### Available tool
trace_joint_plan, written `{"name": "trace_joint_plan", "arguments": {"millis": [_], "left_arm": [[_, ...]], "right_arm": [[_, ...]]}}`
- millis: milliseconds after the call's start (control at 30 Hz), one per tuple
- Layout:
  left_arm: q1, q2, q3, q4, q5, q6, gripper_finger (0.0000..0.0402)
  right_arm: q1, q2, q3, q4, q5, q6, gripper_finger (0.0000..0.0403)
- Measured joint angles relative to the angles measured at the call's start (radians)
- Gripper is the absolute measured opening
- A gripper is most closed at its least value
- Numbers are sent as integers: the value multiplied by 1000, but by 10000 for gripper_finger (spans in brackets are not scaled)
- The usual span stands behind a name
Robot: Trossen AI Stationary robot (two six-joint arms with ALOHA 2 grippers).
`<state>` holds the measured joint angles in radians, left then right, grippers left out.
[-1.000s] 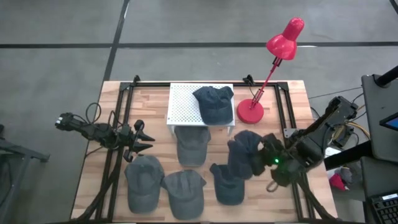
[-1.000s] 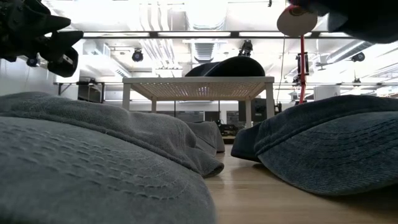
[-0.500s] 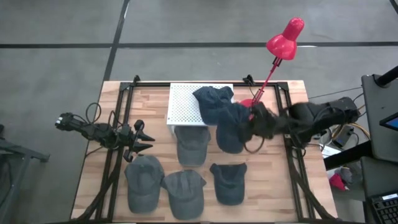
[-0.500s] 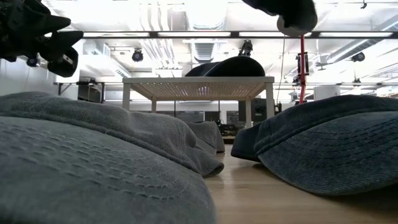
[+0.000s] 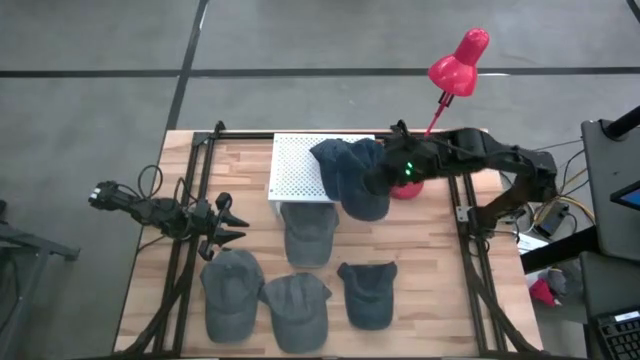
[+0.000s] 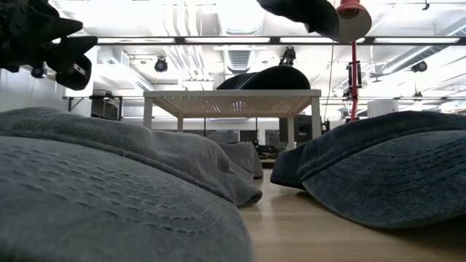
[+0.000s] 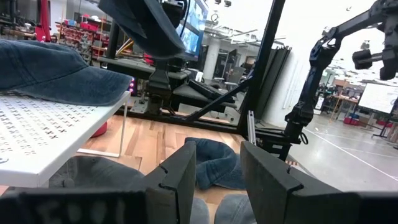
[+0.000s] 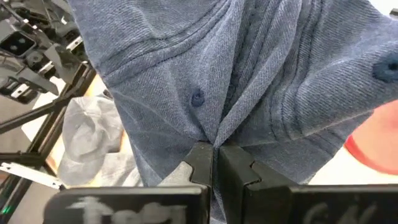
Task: Pick & Place hat
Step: Stack the right black cap on top of the black cap on the shelf
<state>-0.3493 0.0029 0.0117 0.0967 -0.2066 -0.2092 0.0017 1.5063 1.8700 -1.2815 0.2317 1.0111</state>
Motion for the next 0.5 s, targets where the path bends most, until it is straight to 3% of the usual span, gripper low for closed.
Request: {"name": "trace_joint_plan", "arguments": {"millis": [500], "left_arm": [[0,0,0,0,0,0,129]], "right_arm": [[-202,329,401,-190,-114,-129,8]]}}
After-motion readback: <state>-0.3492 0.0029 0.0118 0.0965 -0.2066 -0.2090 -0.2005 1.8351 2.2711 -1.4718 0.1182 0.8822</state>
